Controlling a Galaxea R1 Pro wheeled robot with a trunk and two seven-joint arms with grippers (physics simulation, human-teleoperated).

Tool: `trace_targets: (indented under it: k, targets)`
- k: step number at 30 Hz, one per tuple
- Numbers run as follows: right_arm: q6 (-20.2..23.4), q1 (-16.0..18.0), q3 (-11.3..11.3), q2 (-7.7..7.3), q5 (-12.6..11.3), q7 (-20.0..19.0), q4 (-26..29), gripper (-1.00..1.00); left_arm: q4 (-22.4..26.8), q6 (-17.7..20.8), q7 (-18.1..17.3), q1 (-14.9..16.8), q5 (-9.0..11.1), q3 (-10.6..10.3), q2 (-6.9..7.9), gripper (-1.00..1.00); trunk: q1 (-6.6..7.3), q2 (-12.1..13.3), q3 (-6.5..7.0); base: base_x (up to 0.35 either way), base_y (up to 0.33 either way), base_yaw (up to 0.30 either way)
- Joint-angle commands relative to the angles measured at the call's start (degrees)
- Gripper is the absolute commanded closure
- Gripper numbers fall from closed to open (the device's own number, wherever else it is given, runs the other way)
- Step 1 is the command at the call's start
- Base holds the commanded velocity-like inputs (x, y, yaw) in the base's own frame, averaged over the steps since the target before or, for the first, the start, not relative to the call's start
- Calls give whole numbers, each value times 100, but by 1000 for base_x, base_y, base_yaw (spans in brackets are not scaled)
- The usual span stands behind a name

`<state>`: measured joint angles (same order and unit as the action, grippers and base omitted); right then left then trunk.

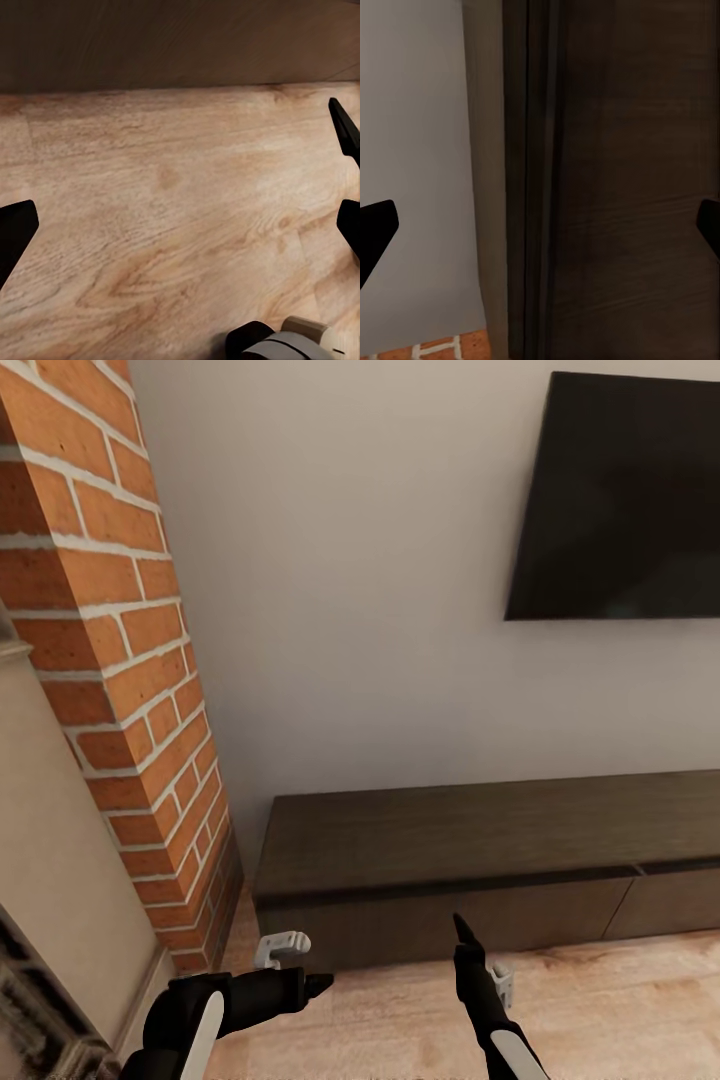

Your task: Place each of the two pumpkins and all three candles from the living room inside a cabinet in the living room (use any cabinet), then make sure every cabinet is closed, and position the cauldron so it is next to a table in the living room.

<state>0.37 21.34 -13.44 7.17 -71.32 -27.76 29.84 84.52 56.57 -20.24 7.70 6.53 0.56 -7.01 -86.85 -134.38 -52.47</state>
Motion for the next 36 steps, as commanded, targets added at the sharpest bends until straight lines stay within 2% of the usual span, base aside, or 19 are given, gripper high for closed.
trace_targets:
  k: [1, 17, 25, 36]
  targets:
    - [7, 3, -10, 3, -49, -28, -5, -100, 3, 39, 20, 3, 50, 6, -2, -100, -21, -44, -24, 0, 0, 0]
    - [7, 4, -10, 3, -47, -28, -5, -100, 3, 39, 17, 3, 50, 6, -2, -100, -373, -686, -311, 0, 0, 0]
    - [7, 2, -10, 3, -48, -28, -5, -100, 3, 39, 20, 3, 50, 6, -5, -100, -373, -686, -311, 2, 0, 0]
    - [7, 5, -10, 6, -40, -31, -48, -100, 3, 39, 19, 3, 50, 6, -3, -100, -373, -686, -311, 174, 0, 0]
